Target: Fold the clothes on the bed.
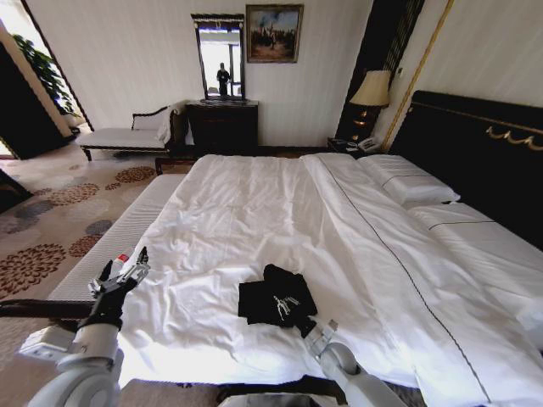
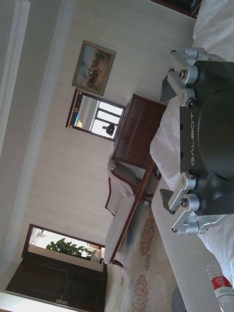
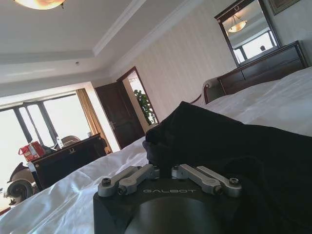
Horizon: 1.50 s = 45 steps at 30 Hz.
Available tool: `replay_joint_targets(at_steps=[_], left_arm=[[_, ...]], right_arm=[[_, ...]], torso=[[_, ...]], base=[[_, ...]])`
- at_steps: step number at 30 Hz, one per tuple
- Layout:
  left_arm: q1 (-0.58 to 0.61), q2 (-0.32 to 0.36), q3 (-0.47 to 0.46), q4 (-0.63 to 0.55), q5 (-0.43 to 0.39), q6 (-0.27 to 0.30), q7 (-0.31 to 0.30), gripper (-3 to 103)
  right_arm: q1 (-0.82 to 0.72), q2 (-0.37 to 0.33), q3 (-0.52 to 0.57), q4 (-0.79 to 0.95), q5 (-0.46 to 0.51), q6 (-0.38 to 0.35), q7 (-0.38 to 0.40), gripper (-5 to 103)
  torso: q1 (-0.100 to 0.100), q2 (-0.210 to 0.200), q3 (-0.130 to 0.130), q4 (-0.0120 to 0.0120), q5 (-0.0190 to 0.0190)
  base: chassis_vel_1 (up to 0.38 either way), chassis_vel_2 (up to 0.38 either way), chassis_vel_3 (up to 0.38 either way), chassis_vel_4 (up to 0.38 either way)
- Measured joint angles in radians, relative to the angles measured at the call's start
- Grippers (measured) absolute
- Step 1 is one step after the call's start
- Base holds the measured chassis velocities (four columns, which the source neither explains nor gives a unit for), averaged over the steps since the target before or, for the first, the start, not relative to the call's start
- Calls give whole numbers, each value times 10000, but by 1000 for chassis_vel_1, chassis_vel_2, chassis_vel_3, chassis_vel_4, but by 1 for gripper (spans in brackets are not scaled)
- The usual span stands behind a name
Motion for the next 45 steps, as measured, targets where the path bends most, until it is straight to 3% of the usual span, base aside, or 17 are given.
replay_joint_targets(at_steps=[7, 18, 27, 31, 33, 37, 39, 40, 42, 43, 45], left_arm=[[-5, -31, 5, 12, 31, 0, -13, 100], [49, -34, -81, 12, 44, 0, -44, 100], [64, -35, -87, 101, 98, 2, -54, 100], [-8, -19, -86, 196, 102, 0, -55, 100], [-42, 0, -89, 222, 102, -2, -58, 100], [-146, 47, -96, 286, 73, -6, -77, 100], [-165, 55, -97, 301, 65, -7, -81, 100], [-176, 60, -97, 320, 60, -8, -84, 100], [-178, 62, -106, 351, 58, -14, -87, 100], [-178, 62, -106, 351, 58, -14, -87, 100], [-161, 64, -123, 357, 58, -19, -90, 100]], right_arm=[[121, 269, -295, -163, -70, 23, -16, 4], [332, 73, -1184, -297, -298, 53, -354, 4], [536, 104, -1364, -508, -356, 247, -152, 2], [434, -23, -1236, -269, -363, 566, -458, 22], [369, -103, -1212, -135, -366, 645, -543, 22], [82, -597, -1118, 502, -339, 828, -1079, 44], [58, -675, -1090, 621, -244, 830, -1161, 44], [86, -697, -1069, 709, -43, 801, -1171, 49], [388, -528, -1112, 671, 544, 442, -719, 60], [388, -528, -1112, 671, 544, 442, -719, 60], [998, -138, -1351, 306, 1152, 38, 96, 71]], torso=[[0, 0, 0, 0, 0], [0, 0, 0, 1, 2], [0, 0, 0, 1, 1], [0, 0, 0, 1, 2], [0, 0, 0, 0, 3], [0, 0, 0, -1, 1], [-1, 1, 0, -3, 0], [-1, 1, 0, -3, 1], [-1, 1, 0, -3, -1], [-1, 1, 0, -3, -1], [0, 1, 0, 3, 3]], base=[[0, 0, 0, 0], [0, 0, 0, 0], [0, 0, 0, 0], [0, 0, 0, 0], [0, 0, 0, 0], [0, 0, 0, 0], [0, 0, 0, 0], [0, 0, 0, 0], [0, 0, 0, 0], [0, 0, 0, 0], [0, 0, 0, 0]])
